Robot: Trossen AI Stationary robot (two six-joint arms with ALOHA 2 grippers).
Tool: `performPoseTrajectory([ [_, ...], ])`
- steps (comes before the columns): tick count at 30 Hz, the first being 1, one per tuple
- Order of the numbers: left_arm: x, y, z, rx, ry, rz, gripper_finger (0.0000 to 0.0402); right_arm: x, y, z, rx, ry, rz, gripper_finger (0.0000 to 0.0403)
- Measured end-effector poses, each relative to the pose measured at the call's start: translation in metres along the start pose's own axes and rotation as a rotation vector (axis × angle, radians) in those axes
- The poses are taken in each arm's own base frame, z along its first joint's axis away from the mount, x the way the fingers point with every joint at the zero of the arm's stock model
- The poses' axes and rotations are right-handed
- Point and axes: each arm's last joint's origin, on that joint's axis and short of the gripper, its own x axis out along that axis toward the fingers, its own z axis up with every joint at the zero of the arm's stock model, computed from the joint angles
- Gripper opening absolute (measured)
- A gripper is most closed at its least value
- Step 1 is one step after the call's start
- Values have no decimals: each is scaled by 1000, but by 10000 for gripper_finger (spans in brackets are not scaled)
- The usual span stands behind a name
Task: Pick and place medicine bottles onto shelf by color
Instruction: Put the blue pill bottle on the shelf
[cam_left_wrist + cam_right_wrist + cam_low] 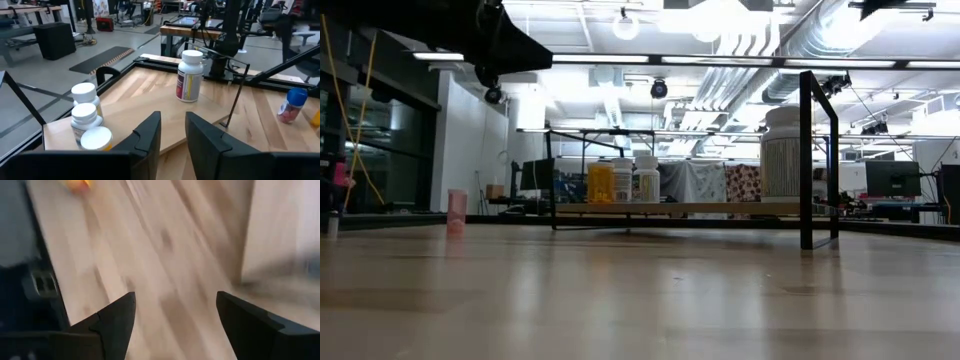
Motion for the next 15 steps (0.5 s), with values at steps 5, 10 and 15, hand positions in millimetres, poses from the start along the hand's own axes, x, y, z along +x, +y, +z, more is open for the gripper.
performPoseTrajectory([
  [5, 0, 0, 0, 1, -1, 2, 94, 3, 17, -35, 85, 191, -79, 268],
  [10, 0, 0, 0, 26, -2, 13, 99, 18, 29, -53, 90, 324, -98, 268],
  [15, 0, 1, 1, 48, -8, 45, 100, 35, 35, -59, 65, 386, -137, 268],
])
